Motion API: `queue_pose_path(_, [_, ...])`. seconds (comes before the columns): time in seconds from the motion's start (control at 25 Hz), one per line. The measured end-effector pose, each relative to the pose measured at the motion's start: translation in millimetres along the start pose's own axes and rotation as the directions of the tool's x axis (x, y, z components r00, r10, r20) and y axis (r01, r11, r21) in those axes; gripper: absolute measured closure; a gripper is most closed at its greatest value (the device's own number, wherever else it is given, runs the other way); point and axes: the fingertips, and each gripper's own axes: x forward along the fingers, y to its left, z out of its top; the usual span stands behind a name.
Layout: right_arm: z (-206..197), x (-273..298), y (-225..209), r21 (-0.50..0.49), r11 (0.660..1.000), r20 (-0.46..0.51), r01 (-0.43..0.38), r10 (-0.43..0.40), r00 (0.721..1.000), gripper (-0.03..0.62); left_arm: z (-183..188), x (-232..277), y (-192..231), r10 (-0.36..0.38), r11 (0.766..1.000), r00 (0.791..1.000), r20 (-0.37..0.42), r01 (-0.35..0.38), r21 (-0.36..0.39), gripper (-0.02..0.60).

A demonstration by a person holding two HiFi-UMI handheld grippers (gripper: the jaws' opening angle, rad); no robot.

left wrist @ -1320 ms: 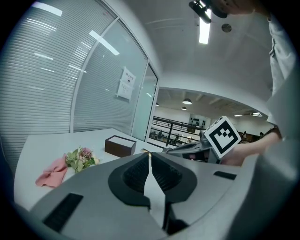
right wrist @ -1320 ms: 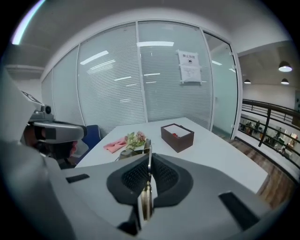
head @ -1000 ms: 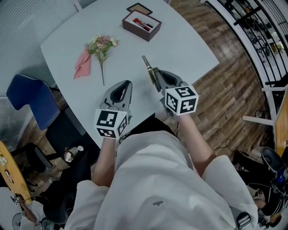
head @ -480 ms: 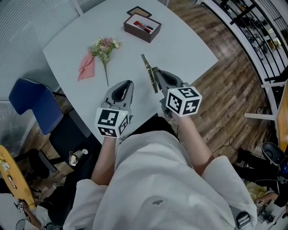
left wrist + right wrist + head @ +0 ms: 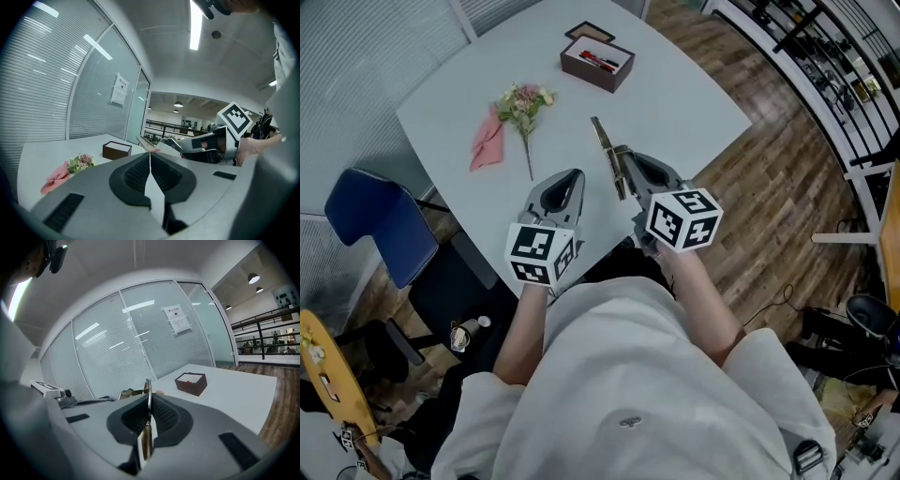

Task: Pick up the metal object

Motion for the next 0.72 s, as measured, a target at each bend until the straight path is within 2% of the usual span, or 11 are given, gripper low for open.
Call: queue_pose_path(0.72, [5.3, -23.4, 27.7, -0.049, 0.998, 0.065, -0.045, 0.049, 0.997, 0.586, 9.7, -5.5, -0.7, 0.02, 1.0, 1.0, 0.016, -0.02, -0.021, 0.561])
